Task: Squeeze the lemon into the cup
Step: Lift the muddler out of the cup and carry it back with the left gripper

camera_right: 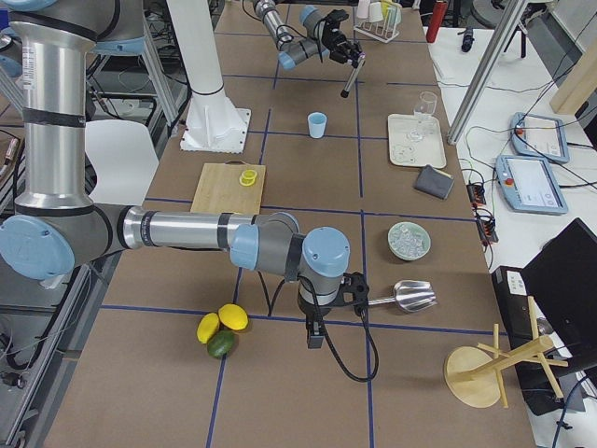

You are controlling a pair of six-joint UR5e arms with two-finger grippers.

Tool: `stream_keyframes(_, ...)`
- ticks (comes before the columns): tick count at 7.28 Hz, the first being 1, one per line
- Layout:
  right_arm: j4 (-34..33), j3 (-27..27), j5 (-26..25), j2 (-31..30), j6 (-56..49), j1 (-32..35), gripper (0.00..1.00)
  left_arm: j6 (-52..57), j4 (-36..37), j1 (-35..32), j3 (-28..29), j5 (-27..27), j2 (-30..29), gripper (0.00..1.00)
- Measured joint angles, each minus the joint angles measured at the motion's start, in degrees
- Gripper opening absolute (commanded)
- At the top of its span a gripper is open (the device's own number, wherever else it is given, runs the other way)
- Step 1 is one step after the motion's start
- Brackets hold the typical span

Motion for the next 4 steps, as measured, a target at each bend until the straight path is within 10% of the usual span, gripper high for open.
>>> stream_keyframes(4,0.00,-0.27,-0.07,-0.07,0.06,0.02,1.00,-0.28,44.44,-9.62,-12.01,-17.04,1.36,0.00)
